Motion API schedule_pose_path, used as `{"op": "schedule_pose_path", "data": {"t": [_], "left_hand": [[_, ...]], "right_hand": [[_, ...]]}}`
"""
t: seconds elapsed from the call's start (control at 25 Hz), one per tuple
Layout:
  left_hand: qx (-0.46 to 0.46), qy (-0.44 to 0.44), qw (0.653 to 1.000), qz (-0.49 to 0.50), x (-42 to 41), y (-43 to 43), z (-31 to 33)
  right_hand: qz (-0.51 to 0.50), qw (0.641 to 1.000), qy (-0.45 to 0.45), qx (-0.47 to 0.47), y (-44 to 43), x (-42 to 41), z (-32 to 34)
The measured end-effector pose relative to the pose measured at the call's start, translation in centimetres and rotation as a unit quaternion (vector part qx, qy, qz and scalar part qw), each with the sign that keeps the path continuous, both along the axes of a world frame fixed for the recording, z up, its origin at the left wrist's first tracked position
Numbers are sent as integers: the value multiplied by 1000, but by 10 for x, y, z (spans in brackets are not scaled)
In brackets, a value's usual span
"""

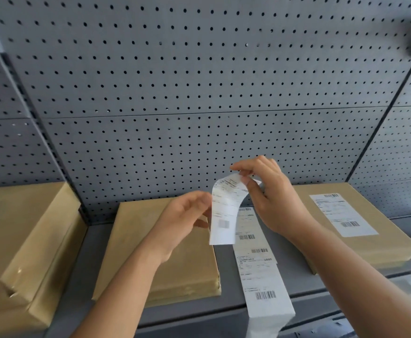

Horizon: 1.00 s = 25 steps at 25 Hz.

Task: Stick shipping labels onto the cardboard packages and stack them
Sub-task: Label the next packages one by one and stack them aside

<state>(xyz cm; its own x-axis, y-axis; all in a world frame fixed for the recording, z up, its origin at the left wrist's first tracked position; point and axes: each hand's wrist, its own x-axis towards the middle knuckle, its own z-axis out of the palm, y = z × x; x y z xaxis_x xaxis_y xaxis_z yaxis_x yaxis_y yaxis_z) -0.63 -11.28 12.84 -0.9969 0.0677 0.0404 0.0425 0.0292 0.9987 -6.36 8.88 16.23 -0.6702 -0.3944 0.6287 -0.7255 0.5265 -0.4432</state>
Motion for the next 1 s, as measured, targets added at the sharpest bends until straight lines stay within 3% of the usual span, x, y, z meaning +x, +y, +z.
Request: {"op": "schedule_pose_path", "data": {"t": [0.24,0.44,0.52,0.6,0.68,0.76,0.84,1.0], "left_hand": [[-62,45,991,110,2,-18,-15],[-41,40,985,162,12,-38,-18],[-24,24,982,188,16,-50,-19],[-6,5,978,210,20,-63,-22],[17,-17,973,230,23,-76,-26],[22,-40,970,240,27,-85,-30],[15,-58,969,241,29,-93,-36],[-17,-83,968,238,31,-106,-50]], "right_hand": [[37,999,-30,9,-33,-3,2],[46,998,-50,15,-58,-5,2],[30,993,-115,-20,-68,-8,-1],[-10,965,-251,-71,-76,-10,-9],[0,907,-401,-127,-82,-11,-26],[41,854,-495,-157,-88,-12,-47],[67,830,-528,-169,-95,-8,-62],[49,831,-525,-178,-111,-4,-79]]}}
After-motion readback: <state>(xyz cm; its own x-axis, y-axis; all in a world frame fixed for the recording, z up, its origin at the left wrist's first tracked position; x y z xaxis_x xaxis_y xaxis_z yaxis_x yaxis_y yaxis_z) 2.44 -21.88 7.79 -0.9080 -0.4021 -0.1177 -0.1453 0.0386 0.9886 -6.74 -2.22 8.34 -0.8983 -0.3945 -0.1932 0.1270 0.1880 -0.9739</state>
